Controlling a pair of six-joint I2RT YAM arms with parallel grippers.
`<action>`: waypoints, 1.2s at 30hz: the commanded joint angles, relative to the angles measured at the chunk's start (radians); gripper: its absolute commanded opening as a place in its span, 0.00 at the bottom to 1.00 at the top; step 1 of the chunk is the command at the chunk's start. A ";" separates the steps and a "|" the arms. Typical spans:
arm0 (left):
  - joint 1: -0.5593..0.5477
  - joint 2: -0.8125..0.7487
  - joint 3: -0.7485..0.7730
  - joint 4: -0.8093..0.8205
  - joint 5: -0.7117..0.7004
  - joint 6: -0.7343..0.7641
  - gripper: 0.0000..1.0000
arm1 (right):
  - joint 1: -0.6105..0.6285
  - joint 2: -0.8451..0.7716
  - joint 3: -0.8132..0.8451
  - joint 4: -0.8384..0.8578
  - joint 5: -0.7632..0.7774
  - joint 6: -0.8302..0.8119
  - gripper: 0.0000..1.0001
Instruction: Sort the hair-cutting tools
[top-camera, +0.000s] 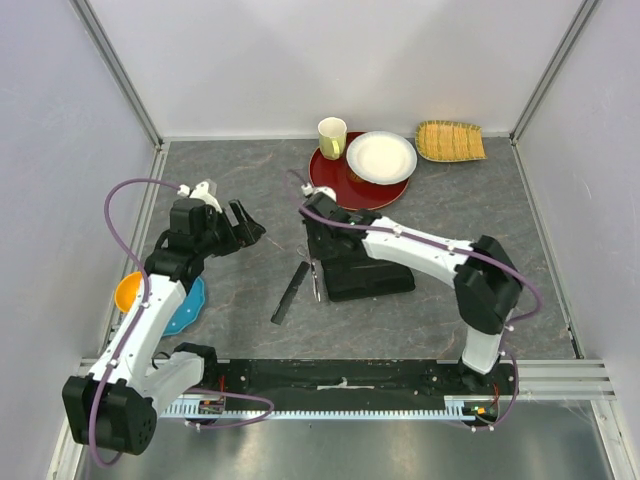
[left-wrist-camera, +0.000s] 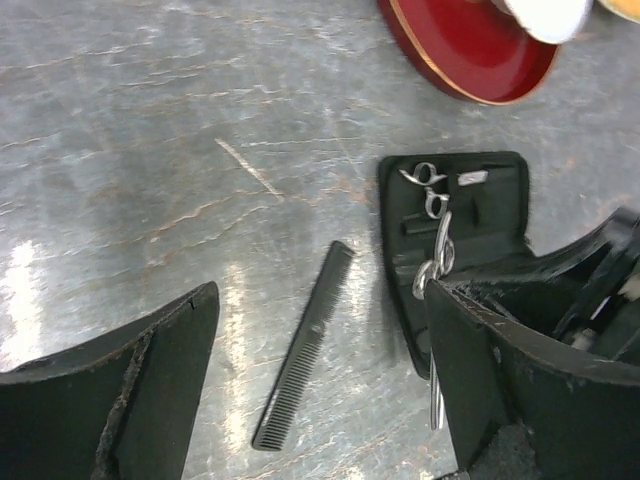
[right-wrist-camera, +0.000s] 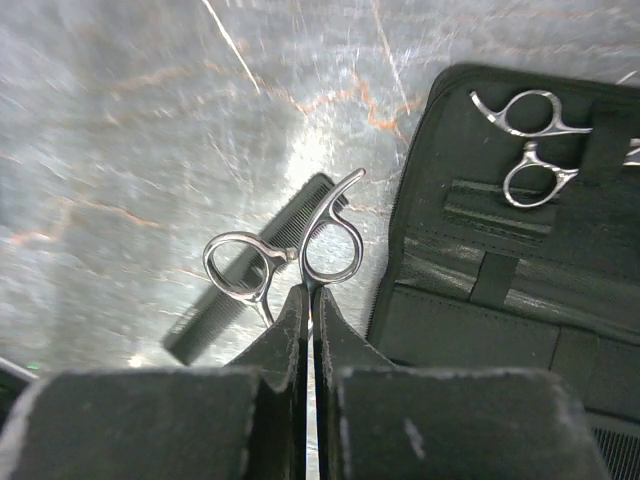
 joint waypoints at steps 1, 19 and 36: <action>0.004 -0.036 -0.048 0.138 0.226 -0.030 0.89 | -0.049 -0.133 0.031 0.019 0.027 0.170 0.00; -0.285 0.111 -0.179 0.695 0.442 -0.246 0.76 | -0.083 -0.339 0.077 -0.123 0.272 0.534 0.00; -0.309 0.237 -0.060 0.701 0.560 -0.219 0.02 | -0.118 -0.388 0.013 -0.128 0.249 0.580 0.00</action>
